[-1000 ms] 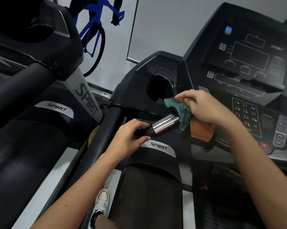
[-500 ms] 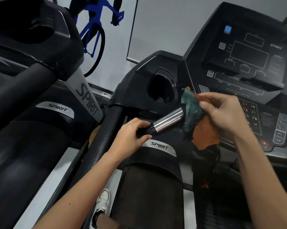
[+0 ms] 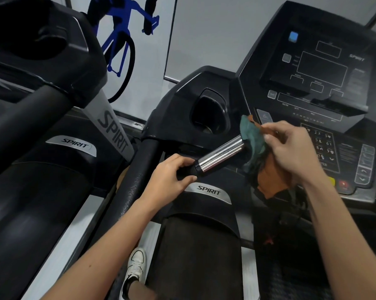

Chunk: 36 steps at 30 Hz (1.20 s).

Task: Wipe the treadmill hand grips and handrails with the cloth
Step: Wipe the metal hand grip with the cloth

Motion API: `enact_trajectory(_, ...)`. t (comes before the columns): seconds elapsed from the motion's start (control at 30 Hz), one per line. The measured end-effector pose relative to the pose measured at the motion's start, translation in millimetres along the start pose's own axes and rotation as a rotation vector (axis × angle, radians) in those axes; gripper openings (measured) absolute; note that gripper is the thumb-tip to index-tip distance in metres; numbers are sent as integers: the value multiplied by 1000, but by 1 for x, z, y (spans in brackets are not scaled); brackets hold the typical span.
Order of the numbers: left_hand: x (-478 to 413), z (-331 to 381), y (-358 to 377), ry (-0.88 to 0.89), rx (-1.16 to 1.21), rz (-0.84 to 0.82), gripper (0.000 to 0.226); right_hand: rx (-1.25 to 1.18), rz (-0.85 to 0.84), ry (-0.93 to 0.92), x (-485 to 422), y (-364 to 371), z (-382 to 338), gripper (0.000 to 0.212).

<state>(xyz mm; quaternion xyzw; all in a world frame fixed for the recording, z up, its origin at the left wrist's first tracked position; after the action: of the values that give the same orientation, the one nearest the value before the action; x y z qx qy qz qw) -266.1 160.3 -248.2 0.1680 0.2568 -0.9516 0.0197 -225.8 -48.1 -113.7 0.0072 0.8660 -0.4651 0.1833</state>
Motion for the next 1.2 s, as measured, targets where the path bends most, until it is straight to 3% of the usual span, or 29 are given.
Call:
enact_trajectory(0.2, 1, 2, 0, 0, -28, 9, 39, -408, -201, 150, -16, 28, 16, 26)
enact_trajectory(0.4, 1, 4, 0, 6, -53, -3, 38, -109, 103, -150, 5, 9, -10, 28)
enact_trajectory(0.47, 0, 4, 0, 4, -55, -1, 38, -108, 69, -143, 0, 11, -8, 29)
enact_trajectory(0.63, 2, 5, 1, -9, -68, 13, 39, -419, -137, 95, -18, 29, 15, 35)
enact_trajectory(0.83, 1, 5, 2, -14, -83, -4, 39, -168, 26, -137, 0, 13, -10, 30)
enact_trajectory(1.03, 3, 6, 1, -17, -88, 25, 38, -438, -131, 98, -18, 31, 14, 32)
enact_trajectory(1.2, 3, 6, 1, -23, -89, 29, 38, -299, -11, -77, 0, 12, 0, 29)
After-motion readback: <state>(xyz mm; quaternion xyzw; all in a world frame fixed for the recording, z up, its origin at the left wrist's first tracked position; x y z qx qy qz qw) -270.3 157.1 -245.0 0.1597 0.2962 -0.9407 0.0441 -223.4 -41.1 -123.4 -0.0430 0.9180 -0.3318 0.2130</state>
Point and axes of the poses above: each hand's wrist, its own x-axis away from the middle knuckle, its own y-axis out of the palm, z = x × y, the point moved 8 cm from there along -x, towards the middle knuckle, and after that the axes turned 3 degrees about -z, right-handed, at the moved point
